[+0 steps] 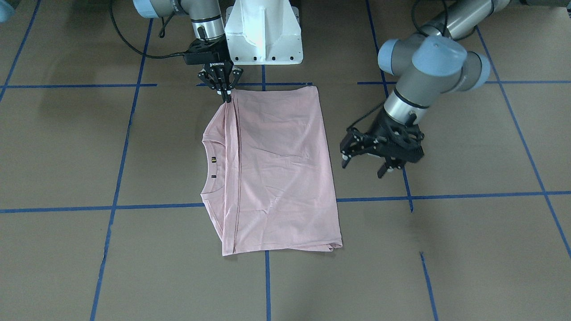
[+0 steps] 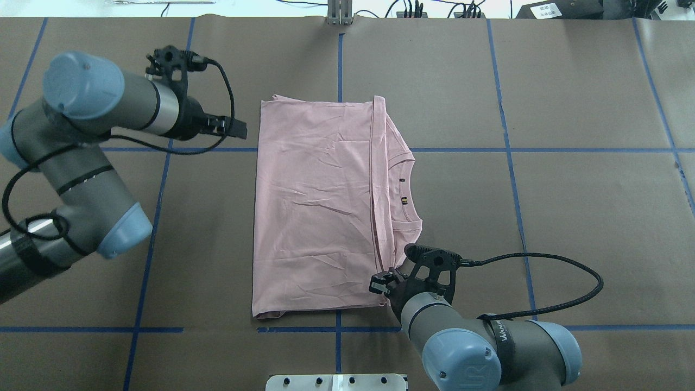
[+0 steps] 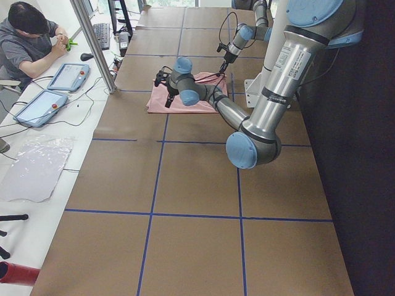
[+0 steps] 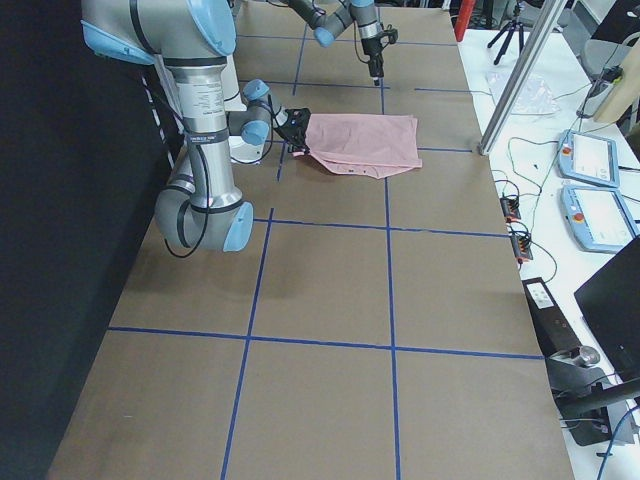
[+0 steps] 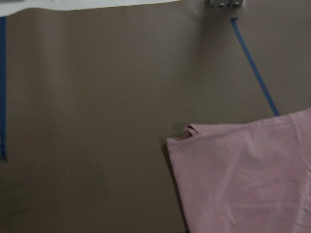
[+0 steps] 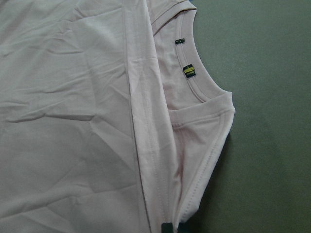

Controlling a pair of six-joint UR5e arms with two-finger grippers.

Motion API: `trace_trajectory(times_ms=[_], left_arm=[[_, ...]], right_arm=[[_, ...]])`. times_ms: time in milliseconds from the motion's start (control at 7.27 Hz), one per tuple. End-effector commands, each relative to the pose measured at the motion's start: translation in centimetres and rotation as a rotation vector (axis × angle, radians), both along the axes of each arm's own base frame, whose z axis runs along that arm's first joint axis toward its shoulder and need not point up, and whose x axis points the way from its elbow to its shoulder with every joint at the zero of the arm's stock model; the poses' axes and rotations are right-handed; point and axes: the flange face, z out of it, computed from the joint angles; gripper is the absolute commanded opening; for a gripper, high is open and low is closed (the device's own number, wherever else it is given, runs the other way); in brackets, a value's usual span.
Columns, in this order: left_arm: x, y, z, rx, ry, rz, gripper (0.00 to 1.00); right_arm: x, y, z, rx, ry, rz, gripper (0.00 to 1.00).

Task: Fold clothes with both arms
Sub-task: 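Pinch the shirt's near edge with both grippers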

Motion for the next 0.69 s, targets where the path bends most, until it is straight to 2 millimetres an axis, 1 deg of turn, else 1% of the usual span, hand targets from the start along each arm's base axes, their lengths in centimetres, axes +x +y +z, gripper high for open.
trace_trajectory(times_ms=[0,138,275,413,550], left_arm=[[2.2,11.7,0.5,-0.131,0.055,0.008,1.0],[3.7,15.7,0.8,-0.189,0.068,-0.001,1.0],[6.4,19.9,1.3,-0.275,0.081,-0.028,0.78],[8.6,23.2,1.5,-0.312,0.08,-0.027,0.66],[9.6,24.5,2.0,-0.32,0.058,-0.013,0.64]], right_arm=[[0.3,0.1,-0.3,-0.001,-0.009,-0.003,0.0],[0.5,0.1,-0.4,-0.001,-0.01,-0.001,0.0],[0.4,0.1,-0.3,-0.001,-0.009,-0.001,0.0],[0.4,0.1,-0.3,-0.001,-0.009,-0.003,0.0],[0.4,0.1,-0.3,0.0,-0.009,-0.002,0.0]])
